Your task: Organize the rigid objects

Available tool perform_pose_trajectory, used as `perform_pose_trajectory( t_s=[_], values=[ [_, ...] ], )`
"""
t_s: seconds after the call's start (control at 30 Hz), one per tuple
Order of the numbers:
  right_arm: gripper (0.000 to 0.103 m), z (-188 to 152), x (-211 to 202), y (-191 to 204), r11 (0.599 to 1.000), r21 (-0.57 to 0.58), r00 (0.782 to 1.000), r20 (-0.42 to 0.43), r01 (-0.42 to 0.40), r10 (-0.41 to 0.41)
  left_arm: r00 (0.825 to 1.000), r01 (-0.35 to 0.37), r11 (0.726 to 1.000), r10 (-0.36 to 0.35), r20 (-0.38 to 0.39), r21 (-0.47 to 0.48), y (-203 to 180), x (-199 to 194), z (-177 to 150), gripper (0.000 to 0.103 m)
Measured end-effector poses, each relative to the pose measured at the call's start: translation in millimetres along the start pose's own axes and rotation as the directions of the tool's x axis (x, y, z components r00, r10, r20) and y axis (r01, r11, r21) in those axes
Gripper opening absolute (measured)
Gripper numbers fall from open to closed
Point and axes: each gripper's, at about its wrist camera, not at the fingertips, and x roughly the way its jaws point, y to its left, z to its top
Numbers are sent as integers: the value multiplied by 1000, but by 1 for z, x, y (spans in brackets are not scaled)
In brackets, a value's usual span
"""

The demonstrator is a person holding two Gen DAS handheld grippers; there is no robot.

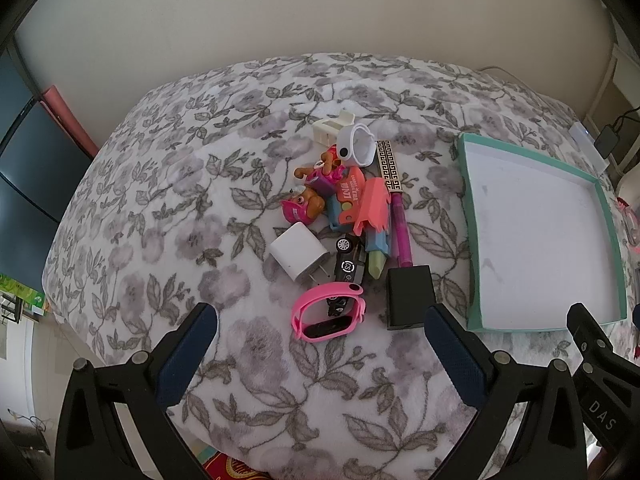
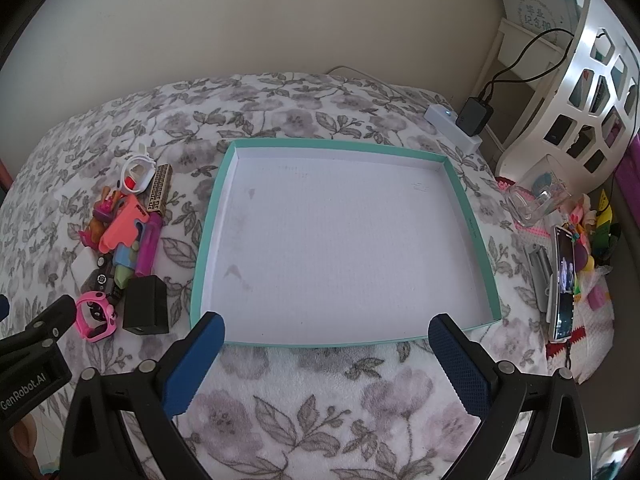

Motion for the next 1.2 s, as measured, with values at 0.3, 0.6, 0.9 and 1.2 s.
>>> perform_pose_trajectory(
  t_s=[0.3,0.6,0.9,1.2],
  values=[
    [103,-1,0,0,1000,-2,1000,-1,0,0,1000,0,1000,0,-2,1,1,0,0,103],
    [103,0,0,1,1000,-1,1000,-1,1,-1,1000,0,1000,0,-3,1,1,1,-1,103],
    [103,1,0,2,1000,-1,1000,-3,1,-1,1000,0,1000,0,-4,1,2,1,-1,103],
    [103,-1,2,1,1000,-5,1000,-5,0,0,1000,1,1000,-1,-6,1,2,1,-1,103]
  ],
)
